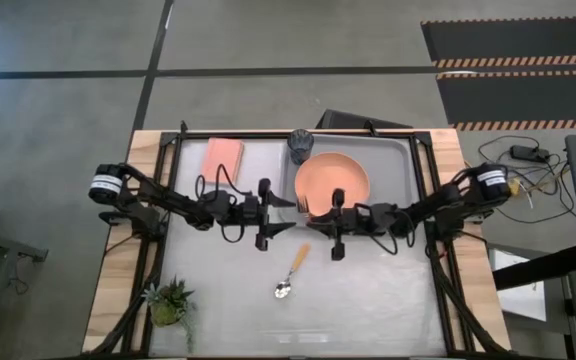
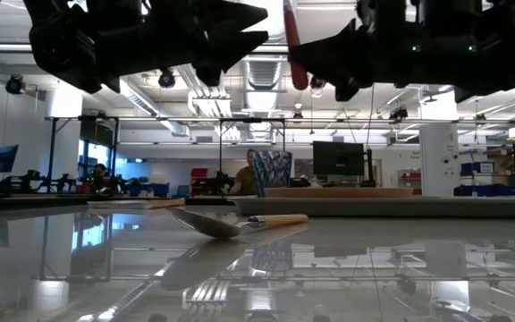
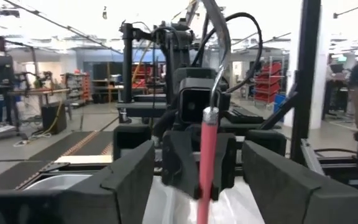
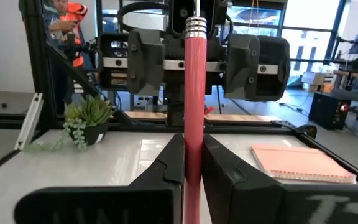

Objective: Pick and place plate/cup/fork/spoon on tray
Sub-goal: Put the red fork on the right of the gray serving tray

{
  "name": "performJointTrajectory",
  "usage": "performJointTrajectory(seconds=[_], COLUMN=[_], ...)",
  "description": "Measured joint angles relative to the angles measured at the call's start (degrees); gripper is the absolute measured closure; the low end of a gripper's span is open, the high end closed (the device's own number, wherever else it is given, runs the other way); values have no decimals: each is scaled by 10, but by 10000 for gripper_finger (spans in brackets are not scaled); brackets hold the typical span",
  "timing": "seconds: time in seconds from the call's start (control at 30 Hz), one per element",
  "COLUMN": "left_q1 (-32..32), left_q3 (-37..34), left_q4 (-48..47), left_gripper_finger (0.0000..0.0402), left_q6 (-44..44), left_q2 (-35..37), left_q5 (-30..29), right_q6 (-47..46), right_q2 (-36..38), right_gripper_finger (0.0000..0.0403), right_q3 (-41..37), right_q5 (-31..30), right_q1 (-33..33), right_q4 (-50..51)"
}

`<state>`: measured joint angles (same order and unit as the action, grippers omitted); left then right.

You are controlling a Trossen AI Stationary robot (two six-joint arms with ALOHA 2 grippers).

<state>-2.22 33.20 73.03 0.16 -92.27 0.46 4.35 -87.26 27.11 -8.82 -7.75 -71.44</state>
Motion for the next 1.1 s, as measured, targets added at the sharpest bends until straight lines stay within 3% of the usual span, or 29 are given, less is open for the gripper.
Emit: performJointTrajectory(seconds=[0.23, 0.37, 0.5, 0.73, 0.83, 0.97, 1.1], left_q1=[0, 0, 0, 0, 0, 1, 8], left_q3=[6, 4, 3, 2, 2, 2, 0], left_q4=[-1, -1, -3, -20, -29, -34, -34], left_gripper_finger=[174, 192, 243, 381, 387, 393, 395], left_q6=[2, 2, 2, 2, 2, 2, 1], left_q2=[-4, -4, -4, -4, -3, -3, 1], left_q5=[5, 5, 5, 5, 14, 65, 212], right_q6=[13, 14, 16, 3, -11, -33, -55], right_q2=[-44, -61, -66, -62, -60, -42, -3], right_gripper_finger=[383, 383, 383, 371, 340, 284, 233], right_q3=[43, 59, 65, 63, 63, 63, 63], right_q5=[-2, -16, -17, -19, -17, -1, 79], right_q1=[2, 2, 2, 2, 2, 2, 1], right_q4=[0, 0, 0, 1, 13, 51, 123])
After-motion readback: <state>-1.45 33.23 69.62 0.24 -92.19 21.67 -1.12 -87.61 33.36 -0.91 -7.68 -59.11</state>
